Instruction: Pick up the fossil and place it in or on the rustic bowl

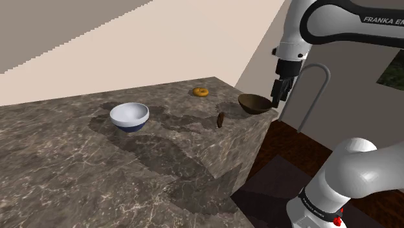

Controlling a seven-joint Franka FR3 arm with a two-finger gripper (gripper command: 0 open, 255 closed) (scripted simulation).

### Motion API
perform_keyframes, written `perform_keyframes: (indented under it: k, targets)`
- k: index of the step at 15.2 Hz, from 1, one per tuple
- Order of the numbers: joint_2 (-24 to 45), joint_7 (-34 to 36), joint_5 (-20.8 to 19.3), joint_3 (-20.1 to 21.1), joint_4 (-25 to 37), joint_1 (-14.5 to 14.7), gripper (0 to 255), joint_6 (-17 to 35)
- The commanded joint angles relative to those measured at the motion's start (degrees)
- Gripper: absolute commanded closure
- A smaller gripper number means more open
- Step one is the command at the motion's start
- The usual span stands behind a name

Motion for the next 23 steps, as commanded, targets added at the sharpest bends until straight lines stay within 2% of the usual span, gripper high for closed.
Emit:
perform_keyframes:
  k: [1, 5, 8, 11, 14, 18, 21, 23]
  targets:
    - [0.0, 0.0, 0.0, 0.0, 0.0, 0.0, 0, 0.0]
    - [5.6, 16.5, 1.9, 9.0, 1.4, -2.6, 0, 3.9]
    - [11.7, 29.1, 1.9, 15.3, 4.2, -5.1, 0, 6.4]
    - [19.1, 41.9, 0.4, 21.1, 8.2, -7.9, 0, 8.2]
    - [27.8, 55.1, -2.8, 26.0, 13.5, -10.7, 0, 8.9]
    - [40.9, 73.1, -9.3, 30.3, 22.1, -12.8, 0, 7.7]
    - [51.0, 85.6, -14.6, 30.9, 29.8, -12.3, 0, 5.0]
    - [51.1, 85.9, -14.7, 30.5, 29.1, -12.0, 0, 5.7]
